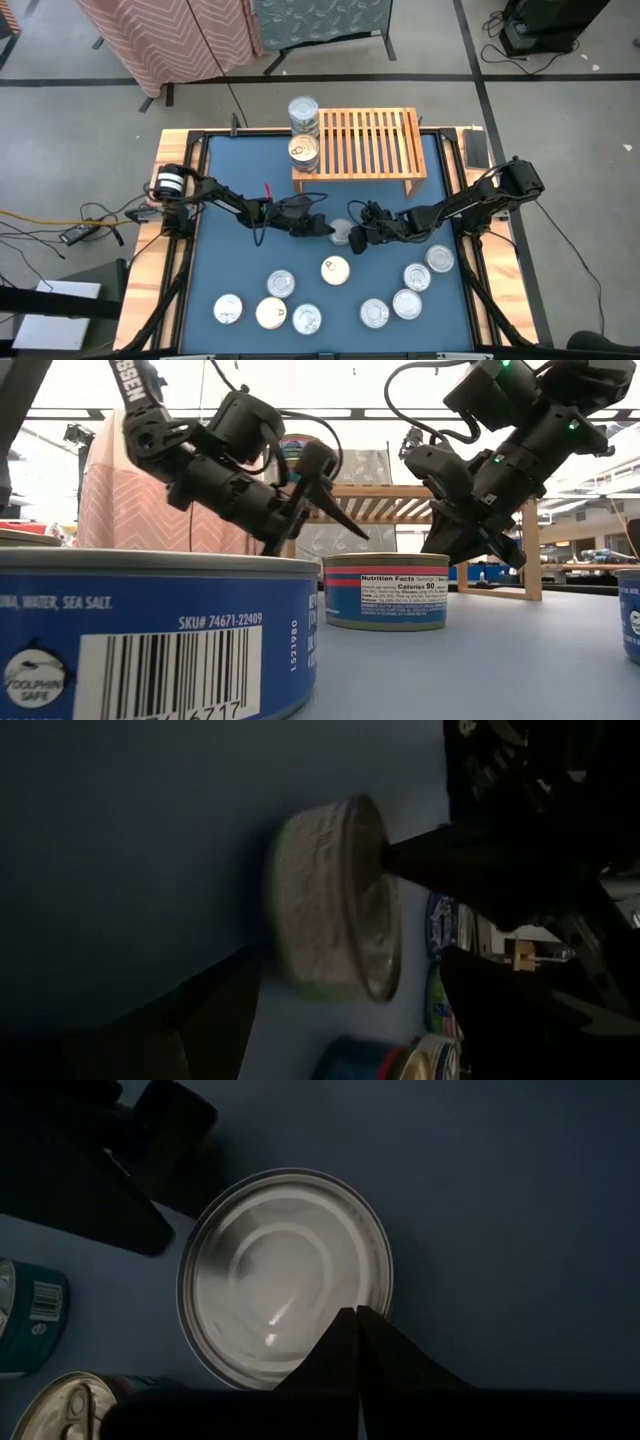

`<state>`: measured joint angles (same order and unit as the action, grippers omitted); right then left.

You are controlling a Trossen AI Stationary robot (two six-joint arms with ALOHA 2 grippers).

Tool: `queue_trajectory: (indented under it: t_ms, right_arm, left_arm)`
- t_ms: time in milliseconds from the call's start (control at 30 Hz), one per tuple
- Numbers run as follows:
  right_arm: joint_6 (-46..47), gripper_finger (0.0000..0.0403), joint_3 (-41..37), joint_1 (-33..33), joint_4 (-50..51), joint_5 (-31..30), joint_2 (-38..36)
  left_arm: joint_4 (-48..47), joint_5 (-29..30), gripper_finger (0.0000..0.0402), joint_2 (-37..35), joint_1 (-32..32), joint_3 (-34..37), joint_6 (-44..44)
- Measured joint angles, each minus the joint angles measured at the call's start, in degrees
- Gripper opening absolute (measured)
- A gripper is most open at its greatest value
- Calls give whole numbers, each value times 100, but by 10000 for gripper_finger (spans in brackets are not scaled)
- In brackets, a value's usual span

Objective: Stack canned seafood by type on shelf
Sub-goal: Stack the green tuna can on top of the other green tuna cans on the shelf

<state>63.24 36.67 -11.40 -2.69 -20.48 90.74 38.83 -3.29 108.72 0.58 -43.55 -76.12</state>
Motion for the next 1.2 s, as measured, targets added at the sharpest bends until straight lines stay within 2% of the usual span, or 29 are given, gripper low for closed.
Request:
queue_trajectory:
  t_ms: [367,467,667,800,1200]
  right_arm:
    - [-60,0,-6,0,23,20,0]
    - [-69,0,-8,0,43,21,0]
    - [-153,0,-17,0,82,28,2]
    - [-169,0,-20,2,82,14,2]
    - [-82,0,-121,2,-34,12,-1]
  left_arm:
    - [-76,73,303,128,7,-172,-103]
    - [-46,-55,268,131,1,-172,-180]
    - [104,-85,173,138,-41,-155,-62]
    - [-50,-92,139,132,-45,-165,-49]
    - [18,289,134,136,-116,-157,101]
